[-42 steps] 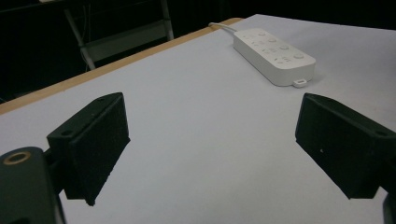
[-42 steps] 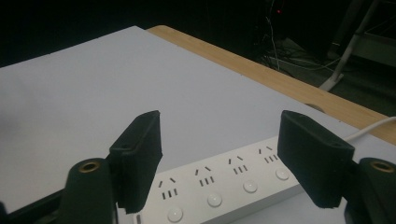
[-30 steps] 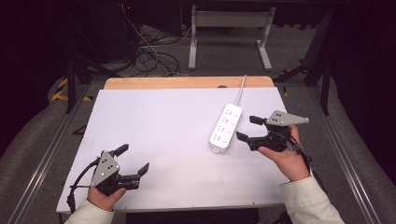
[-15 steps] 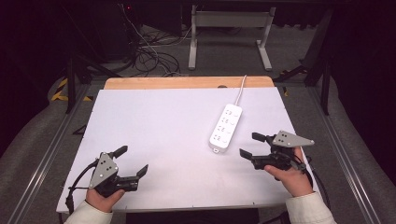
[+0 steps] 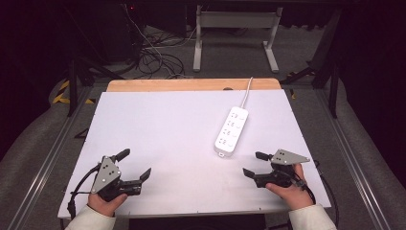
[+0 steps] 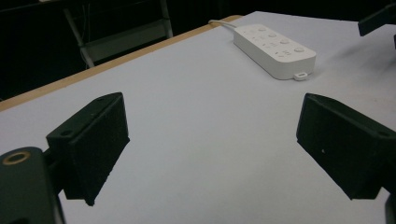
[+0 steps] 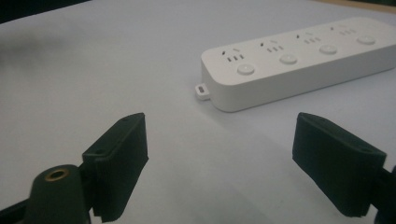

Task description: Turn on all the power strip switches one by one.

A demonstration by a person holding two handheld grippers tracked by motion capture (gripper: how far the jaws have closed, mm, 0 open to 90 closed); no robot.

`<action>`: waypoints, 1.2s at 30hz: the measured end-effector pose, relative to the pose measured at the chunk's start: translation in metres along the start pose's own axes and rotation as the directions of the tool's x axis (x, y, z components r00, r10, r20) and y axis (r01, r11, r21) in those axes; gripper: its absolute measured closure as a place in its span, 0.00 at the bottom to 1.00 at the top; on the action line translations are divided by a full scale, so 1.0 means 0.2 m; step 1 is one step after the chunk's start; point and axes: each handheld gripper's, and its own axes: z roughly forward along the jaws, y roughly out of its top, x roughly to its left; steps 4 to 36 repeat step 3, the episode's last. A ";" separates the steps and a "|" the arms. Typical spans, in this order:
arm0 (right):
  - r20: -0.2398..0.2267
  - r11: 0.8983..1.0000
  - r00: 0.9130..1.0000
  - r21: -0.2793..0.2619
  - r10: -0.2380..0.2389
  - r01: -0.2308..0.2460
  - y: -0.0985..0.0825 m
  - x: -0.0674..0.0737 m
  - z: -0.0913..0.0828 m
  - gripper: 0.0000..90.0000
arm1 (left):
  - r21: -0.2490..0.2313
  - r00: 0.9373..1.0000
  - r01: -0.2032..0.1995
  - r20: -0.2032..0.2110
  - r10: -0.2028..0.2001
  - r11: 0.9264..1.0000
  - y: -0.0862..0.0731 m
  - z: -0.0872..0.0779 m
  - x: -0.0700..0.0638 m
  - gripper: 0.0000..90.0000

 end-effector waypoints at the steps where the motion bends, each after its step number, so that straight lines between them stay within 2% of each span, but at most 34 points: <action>1: -0.003 1.000 1.000 0.009 -0.002 0.002 -0.01 0.00 0.00 0.20 | -0.002 1.000 0.004 0.002 -0.004 1.000 0.00 0.00 0.00 0.11; 36: -0.003 1.000 1.000 0.011 -0.003 0.003 -0.01 0.00 0.01 0.20 | -0.003 1.000 0.009 -0.003 -0.009 1.000 -0.01 0.01 0.01 0.11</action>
